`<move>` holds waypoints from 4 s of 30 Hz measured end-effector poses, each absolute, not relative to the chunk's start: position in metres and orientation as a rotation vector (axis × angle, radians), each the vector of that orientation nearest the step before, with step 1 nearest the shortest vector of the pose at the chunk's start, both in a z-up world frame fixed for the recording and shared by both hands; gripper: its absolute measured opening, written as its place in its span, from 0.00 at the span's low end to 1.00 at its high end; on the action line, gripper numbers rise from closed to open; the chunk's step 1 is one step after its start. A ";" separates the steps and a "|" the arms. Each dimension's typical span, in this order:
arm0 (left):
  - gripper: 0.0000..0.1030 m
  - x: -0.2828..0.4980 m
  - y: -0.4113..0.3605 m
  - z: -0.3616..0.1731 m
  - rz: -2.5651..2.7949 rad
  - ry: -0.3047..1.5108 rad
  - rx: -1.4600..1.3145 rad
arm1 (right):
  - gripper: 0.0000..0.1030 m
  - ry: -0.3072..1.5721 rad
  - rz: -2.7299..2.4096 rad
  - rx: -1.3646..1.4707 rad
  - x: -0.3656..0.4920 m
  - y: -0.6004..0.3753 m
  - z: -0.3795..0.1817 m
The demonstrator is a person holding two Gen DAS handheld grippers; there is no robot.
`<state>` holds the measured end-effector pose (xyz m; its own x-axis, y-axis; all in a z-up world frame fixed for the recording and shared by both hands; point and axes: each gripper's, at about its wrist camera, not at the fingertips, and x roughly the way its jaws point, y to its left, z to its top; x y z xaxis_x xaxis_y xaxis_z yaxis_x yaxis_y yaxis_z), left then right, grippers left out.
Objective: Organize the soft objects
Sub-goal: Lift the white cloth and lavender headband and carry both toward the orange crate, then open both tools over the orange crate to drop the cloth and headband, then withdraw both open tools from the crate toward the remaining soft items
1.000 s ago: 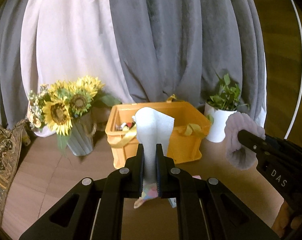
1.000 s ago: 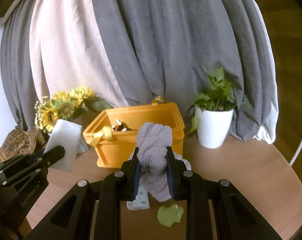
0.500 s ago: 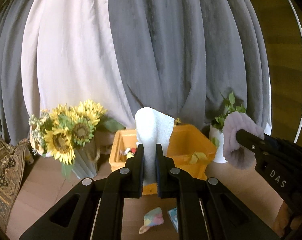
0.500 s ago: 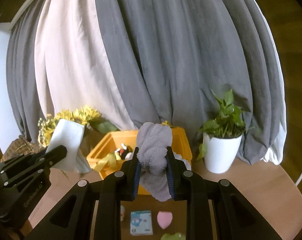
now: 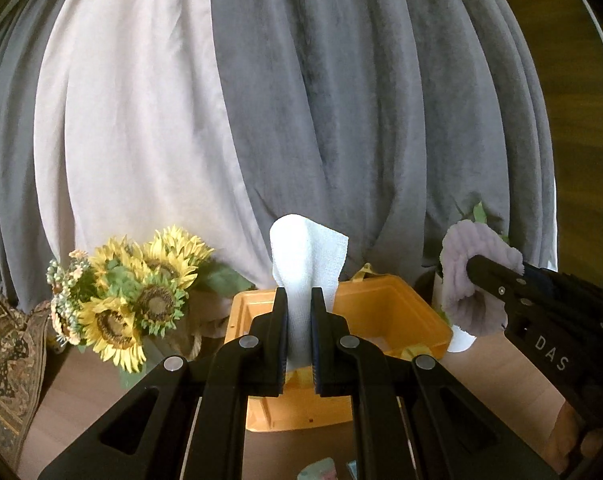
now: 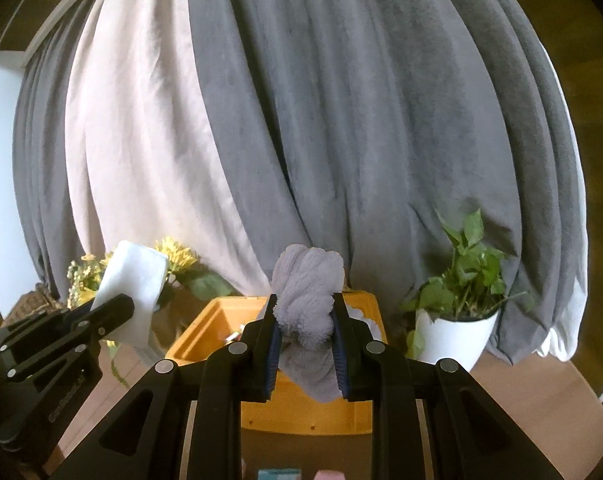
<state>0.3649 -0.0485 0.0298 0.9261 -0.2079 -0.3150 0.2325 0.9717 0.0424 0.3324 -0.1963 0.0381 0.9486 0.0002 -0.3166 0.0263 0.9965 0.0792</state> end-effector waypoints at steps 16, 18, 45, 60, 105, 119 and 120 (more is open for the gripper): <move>0.11 0.441 -0.058 0.004 -0.217 0.397 0.100 | 0.23 0.383 -0.011 0.069 0.407 -0.203 0.018; 0.11 0.450 -0.059 -0.002 -0.218 0.412 0.103 | 0.23 0.398 -0.014 0.066 0.417 -0.204 0.012; 0.45 0.524 -0.071 -0.064 -0.253 0.604 0.108 | 0.57 0.553 -0.044 0.062 0.491 -0.215 -0.045; 0.47 0.487 -0.061 -0.033 -0.229 0.519 0.089 | 0.61 0.515 -0.101 0.099 0.457 -0.220 -0.024; 0.51 0.338 -0.016 -0.026 -0.322 0.470 0.118 | 0.69 0.479 -0.351 0.202 0.284 -0.186 -0.016; 0.52 0.341 -0.017 -0.070 -0.364 0.598 0.158 | 0.70 0.599 -0.410 0.272 0.267 -0.187 -0.063; 0.52 0.341 -0.017 -0.073 -0.368 0.603 0.164 | 0.70 0.610 -0.411 0.277 0.267 -0.187 -0.067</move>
<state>0.3406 -0.0173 -0.0729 0.7613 -0.2895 -0.5802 0.3839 0.9224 0.0434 0.2672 -0.1873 -0.0668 0.7428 -0.2900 -0.6034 0.4505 0.8833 0.1300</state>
